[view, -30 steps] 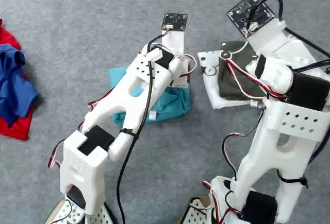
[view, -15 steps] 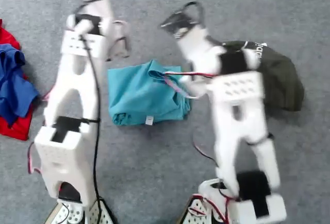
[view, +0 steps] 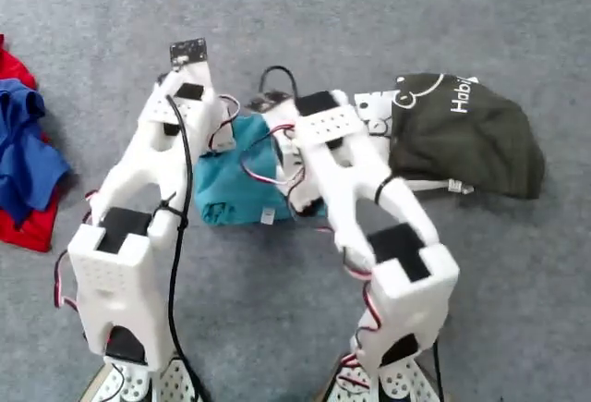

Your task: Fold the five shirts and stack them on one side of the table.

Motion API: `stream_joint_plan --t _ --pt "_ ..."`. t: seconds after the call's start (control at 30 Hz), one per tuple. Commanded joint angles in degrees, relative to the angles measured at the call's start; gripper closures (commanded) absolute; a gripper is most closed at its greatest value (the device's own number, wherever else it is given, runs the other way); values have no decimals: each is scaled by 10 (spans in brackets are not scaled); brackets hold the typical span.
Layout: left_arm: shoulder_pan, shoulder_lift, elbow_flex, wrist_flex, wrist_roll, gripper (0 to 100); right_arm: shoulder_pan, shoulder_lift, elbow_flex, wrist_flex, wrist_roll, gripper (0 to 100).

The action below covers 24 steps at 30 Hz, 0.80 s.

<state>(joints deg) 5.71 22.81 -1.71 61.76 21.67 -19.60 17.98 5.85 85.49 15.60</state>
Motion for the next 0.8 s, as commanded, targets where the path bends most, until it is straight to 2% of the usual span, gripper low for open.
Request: stream_joint_plan --t 0.0,0.17,0.37,0.53,0.77 --pt "-5 12 5 -60 7 938 35 12 20 -26 8 984" --pt "-17 69 -20 -55 7 939 59 -17 46 -23 42 984" --pt "-16 78 -48 -34 7 939 8 -130 -4 16 53 984" --pt "-17 81 -49 -34 7 939 -16 -135 -7 -72 48 984" --pt "-17 81 -49 -33 7 939 22 -37 72 -152 52 984"
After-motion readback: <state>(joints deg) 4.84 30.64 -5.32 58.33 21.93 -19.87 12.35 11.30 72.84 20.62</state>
